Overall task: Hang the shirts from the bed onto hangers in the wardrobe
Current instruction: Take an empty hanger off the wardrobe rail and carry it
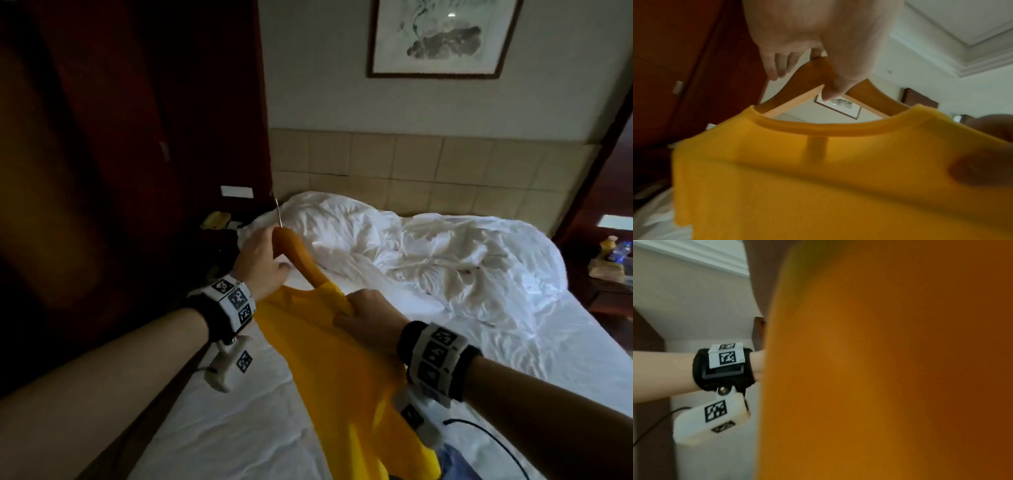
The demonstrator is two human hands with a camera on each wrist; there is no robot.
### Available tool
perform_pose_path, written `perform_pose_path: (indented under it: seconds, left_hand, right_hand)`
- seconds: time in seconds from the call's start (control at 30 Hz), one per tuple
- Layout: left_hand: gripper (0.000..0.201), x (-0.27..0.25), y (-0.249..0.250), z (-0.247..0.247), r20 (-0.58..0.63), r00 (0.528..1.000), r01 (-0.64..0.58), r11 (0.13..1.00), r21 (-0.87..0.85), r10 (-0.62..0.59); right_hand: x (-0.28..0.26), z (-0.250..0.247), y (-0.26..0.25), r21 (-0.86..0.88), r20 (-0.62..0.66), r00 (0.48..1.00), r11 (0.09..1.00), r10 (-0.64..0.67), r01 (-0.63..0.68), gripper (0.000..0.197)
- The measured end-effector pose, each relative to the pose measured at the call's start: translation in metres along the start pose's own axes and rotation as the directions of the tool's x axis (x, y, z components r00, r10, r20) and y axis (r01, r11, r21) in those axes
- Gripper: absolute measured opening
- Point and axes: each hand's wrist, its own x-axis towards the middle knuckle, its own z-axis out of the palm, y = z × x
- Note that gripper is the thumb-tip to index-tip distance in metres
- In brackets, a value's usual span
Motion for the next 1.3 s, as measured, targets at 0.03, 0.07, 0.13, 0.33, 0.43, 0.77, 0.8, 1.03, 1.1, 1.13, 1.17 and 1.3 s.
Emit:
perform_pose_path:
  seconds: [0.03,0.07,0.13,0.33,0.43,0.77,0.8,1.03,1.1,1.13,1.17,1.3]
  left_hand:
    - [0.076,-0.008,-0.013,-0.012,-0.021,0.999,0.045,0.999,0.010,-0.045]
    - [0.078,-0.016,-0.027,-0.026,-0.033,0.995,0.097,0.995,0.023,-0.096]
    - [0.077,-0.036,-0.057,-0.062,-0.041,0.976,0.215,0.972,0.094,-0.212]
    - [0.074,-0.153,-0.136,-0.199,-0.177,0.813,0.578,0.730,0.366,-0.555]
    - [0.072,-0.223,-0.165,-0.271,-0.312,0.711,0.703,0.616,0.356,-0.631]
    - [0.072,-0.490,-0.211,-0.440,-0.590,0.370,0.926,0.336,0.171,-0.718]
    - [0.072,-0.518,-0.212,-0.458,-0.617,0.331,0.941,0.300,0.157,-0.714]
    - [0.074,-0.714,-0.235,-0.570,-0.702,0.104,0.995,0.076,0.072,-0.705]
    - [0.073,-0.760,-0.236,-0.596,-0.708,0.059,0.998,0.027,0.057,-0.703]
    - [0.071,-0.781,-0.235,-0.609,-0.716,0.034,0.999,0.002,0.046,-0.697]
    - [0.070,-0.802,-0.236,-0.622,-0.731,0.008,0.999,-0.022,0.031,-0.682]
    - [0.069,-0.877,-0.250,-0.670,-0.769,-0.101,0.995,-0.083,-0.063,-0.631]
  right_hand:
    - [0.011,0.005,-0.013,0.001,0.026,0.999,1.000,-0.023,0.023,0.029]
    - [0.021,0.010,-0.027,0.000,0.055,0.997,0.999,-0.048,0.048,0.029]
    - [0.039,0.020,-0.062,0.018,0.103,0.986,0.992,-0.129,0.128,0.029]
    - [0.056,0.076,-0.203,0.164,0.227,0.899,0.925,-0.374,0.343,0.033]
    - [0.046,0.112,-0.282,0.266,0.274,0.842,0.878,-0.466,0.399,0.038]
    - [-0.091,0.243,-0.529,0.287,0.331,0.610,0.693,-0.720,0.661,0.030]
    - [-0.110,0.258,-0.555,0.284,0.337,0.576,0.663,-0.745,0.692,0.026]
    - [-0.239,0.383,-0.720,0.381,0.412,0.382,0.537,-0.827,0.753,0.021]
    - [-0.274,0.409,-0.762,0.405,0.445,0.324,0.510,-0.835,0.759,0.021]
    - [-0.291,0.422,-0.782,0.420,0.457,0.296,0.498,-0.838,0.759,0.020]
    - [-0.308,0.434,-0.802,0.432,0.466,0.272,0.485,-0.842,0.760,0.019]
    - [-0.368,0.485,-0.877,0.484,0.486,0.179,0.434,-0.855,0.760,0.017]
